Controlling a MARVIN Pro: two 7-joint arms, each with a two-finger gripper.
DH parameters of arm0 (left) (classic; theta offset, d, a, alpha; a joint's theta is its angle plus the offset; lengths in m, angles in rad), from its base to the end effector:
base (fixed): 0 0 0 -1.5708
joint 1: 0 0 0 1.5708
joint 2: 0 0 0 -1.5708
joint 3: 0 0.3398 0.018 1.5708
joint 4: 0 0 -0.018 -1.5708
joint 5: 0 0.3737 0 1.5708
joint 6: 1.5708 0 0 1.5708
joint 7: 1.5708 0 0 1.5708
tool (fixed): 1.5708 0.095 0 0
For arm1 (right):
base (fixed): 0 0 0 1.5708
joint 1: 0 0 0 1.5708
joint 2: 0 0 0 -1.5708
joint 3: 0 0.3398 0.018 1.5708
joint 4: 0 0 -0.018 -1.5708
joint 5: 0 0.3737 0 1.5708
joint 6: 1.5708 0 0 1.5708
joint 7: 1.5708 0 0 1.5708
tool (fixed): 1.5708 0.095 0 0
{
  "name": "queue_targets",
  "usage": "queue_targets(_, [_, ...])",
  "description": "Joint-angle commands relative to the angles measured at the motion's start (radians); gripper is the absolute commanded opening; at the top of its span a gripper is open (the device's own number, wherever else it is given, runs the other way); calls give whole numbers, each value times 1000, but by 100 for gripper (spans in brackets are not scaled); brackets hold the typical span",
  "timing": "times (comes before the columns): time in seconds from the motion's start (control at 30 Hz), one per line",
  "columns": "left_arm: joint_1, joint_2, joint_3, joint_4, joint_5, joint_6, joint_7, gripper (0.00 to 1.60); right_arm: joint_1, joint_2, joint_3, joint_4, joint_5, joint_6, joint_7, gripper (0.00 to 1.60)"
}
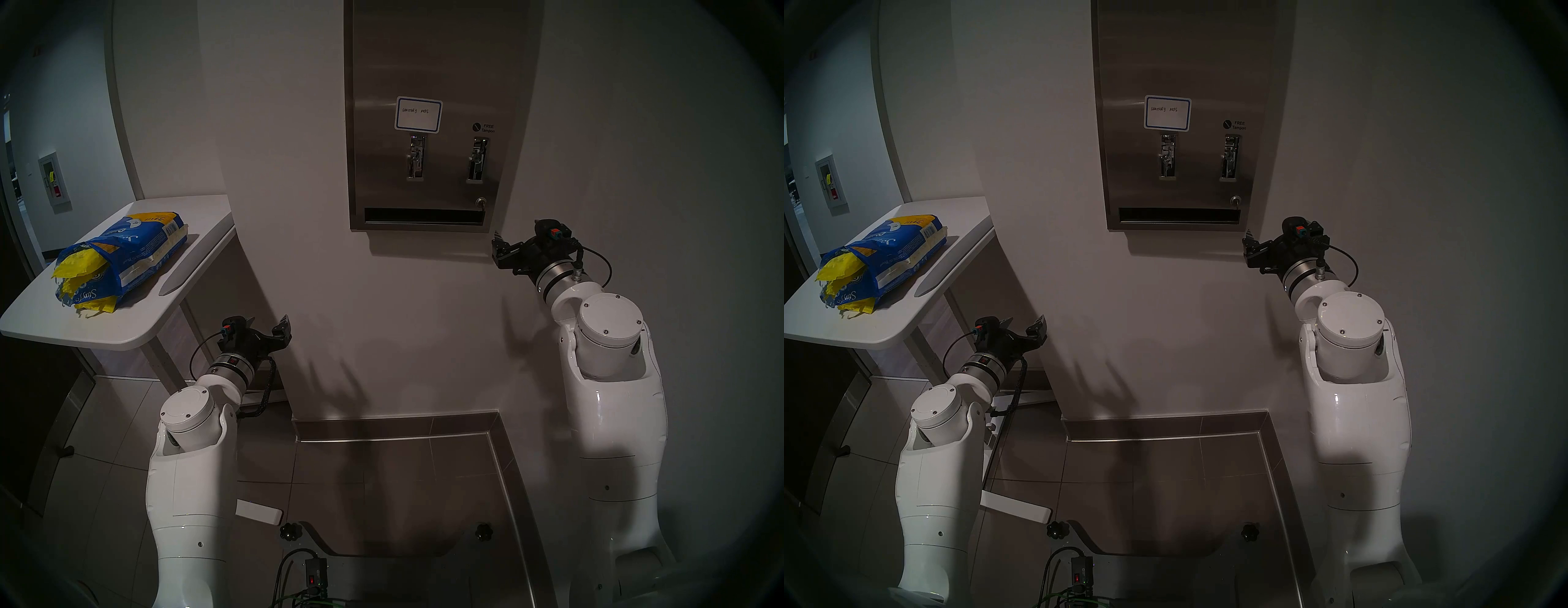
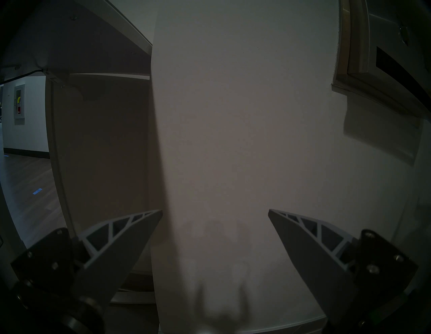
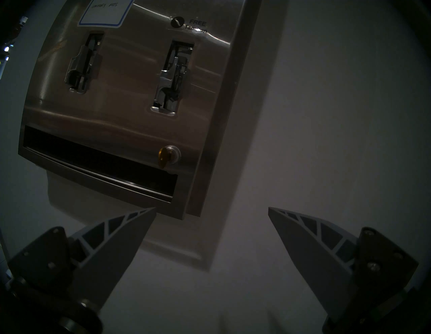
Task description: Open the dispenser door, put the pads inside, close the door
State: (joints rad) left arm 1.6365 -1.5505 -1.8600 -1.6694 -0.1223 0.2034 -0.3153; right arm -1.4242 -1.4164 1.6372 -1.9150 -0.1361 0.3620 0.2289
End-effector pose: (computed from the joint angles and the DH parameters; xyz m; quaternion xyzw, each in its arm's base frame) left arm 0.4478 0.1137 -0.3546 0.7499 0.0311 0.6581 0.0591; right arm 0.4979 -0.0502 -0.1587 0.6630 0.1328 0.7336 0.0682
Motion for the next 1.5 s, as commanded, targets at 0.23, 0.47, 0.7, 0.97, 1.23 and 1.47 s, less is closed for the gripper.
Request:
queue_targets(0.23, [-6,1,1,-9,0,-1,1,160,52,1,-40,4,-16,-11,-4,160])
queue_targets(0.47, [-6,1,1,-9,0,-1,1,160,84,1,-62,20,-23,-15,-1,160])
queue_targets(0.7, [-6,1,1,-9,0,-1,1,160,129,-2,-93,55,-29,-29,1,160])
queue_targets(0.97, [-6,1,1,-9,-1,-1,1,160,168,-5,-114,92,-33,-41,-2,160])
queue_targets(1.23, [-6,1,1,-9,-1,-1,1,160,205,-3,-125,133,-43,-64,-8,160])
queue_targets(1.47, [-6,1,1,-9,-1,-1,1,160,222,-4,-128,149,-47,-75,-13,157])
